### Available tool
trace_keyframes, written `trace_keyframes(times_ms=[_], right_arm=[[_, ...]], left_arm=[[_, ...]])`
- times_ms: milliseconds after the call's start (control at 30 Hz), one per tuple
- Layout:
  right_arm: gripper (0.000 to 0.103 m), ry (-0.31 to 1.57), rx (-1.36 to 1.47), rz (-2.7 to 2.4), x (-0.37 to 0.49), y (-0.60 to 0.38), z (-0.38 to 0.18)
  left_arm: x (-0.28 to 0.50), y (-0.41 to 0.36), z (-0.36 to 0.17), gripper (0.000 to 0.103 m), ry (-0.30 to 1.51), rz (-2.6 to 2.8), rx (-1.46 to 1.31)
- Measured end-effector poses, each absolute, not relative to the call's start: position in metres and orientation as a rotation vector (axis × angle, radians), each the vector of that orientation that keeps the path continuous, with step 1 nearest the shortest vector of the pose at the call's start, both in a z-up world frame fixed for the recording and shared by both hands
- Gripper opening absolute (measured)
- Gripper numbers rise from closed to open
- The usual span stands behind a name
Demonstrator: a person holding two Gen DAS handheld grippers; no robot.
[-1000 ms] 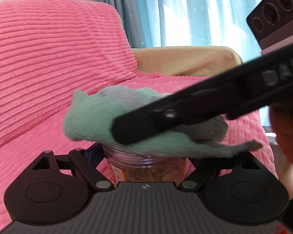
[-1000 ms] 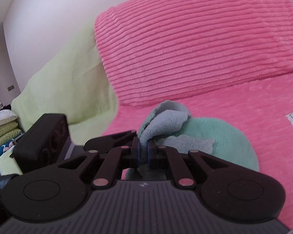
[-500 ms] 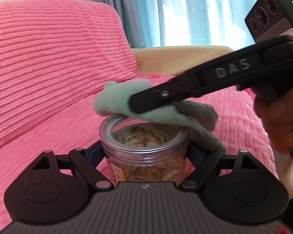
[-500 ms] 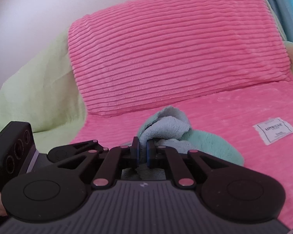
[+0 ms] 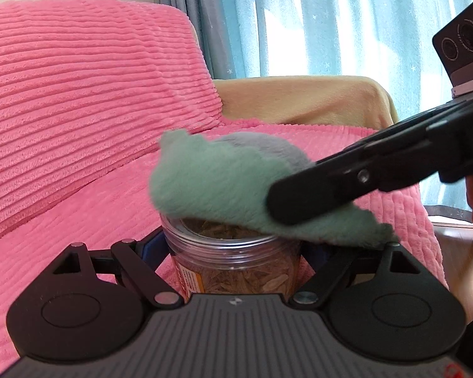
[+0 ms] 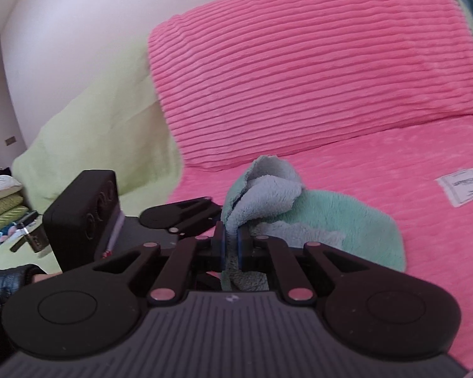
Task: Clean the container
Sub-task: 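Wipe the cloth over the jar lid with the right gripper while the left holds the jar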
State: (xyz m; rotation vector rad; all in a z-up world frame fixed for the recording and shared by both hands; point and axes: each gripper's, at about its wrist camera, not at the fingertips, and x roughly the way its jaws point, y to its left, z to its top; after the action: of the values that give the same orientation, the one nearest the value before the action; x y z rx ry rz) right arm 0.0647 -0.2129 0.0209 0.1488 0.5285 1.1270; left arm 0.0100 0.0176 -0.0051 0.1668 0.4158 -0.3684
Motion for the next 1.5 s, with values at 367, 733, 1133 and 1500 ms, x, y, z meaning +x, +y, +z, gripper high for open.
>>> trace_keyframes(times_ms=[367, 733, 1133, 1500], right_arm=[[0.004, 0.473, 0.14, 1.093, 0.08, -0.151, 0.027], [0.004, 0.459, 0.124, 1.047, 0.075, -0.149, 0.027], [0.005, 0.444, 0.107, 0.997, 0.069, -0.147, 0.026], [0.005, 0.43, 0.092, 0.951, 0.065, -0.146, 0.026]], left_arm=[[0.013, 0.018, -0.006, 0.085, 0.413, -0.372, 0.169], [0.006, 0.0, -0.007, 0.085, 0.411, -0.346, 0.169], [0.003, 0.001, -0.008, 0.085, 0.413, -0.342, 0.169], [0.005, 0.003, -0.006, 0.085, 0.414, -0.34, 0.165]])
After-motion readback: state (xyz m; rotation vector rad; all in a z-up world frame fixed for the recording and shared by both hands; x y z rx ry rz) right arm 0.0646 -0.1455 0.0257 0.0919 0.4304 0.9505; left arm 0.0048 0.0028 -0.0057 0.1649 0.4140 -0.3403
